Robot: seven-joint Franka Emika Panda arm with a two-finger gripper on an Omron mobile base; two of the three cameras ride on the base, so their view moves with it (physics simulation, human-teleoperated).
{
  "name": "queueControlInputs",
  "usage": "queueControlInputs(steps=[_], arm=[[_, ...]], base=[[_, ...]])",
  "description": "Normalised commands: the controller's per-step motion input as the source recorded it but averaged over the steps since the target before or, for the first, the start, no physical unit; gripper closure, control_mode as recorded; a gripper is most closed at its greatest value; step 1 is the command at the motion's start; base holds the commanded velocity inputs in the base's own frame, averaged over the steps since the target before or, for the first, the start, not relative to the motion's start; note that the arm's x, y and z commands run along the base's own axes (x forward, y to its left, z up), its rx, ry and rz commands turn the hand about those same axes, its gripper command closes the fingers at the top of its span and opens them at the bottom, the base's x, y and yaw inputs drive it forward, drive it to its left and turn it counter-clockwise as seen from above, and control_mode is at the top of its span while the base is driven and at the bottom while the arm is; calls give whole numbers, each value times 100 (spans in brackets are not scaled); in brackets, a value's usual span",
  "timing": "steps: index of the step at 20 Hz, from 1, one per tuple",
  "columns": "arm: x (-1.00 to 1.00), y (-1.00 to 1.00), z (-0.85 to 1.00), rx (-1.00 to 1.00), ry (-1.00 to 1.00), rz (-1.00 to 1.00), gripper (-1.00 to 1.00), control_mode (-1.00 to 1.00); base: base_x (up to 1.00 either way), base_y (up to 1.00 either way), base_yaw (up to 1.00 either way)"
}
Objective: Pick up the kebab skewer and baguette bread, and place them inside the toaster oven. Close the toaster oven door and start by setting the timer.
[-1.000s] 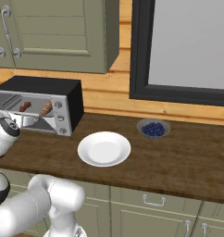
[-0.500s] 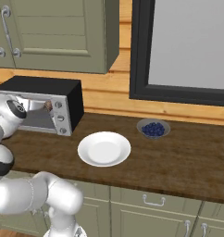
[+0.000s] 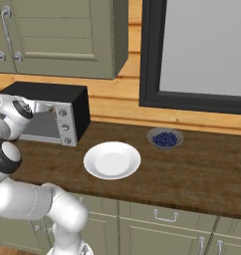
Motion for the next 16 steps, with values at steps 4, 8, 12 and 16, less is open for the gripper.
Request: queueControlInputs(steps=[4,8,12,16], arm=[[40,-20,-75,0,0,0,-100,-100],[48,-21,-85,0,0,0,-100,-100],[47,-20,-95,0,2,0,-100,-100],[30,-24,-99,0,1,0,-100,-100]], base=[[0,0,0],[0,0,0],[0,0,0],[0,0,0]])
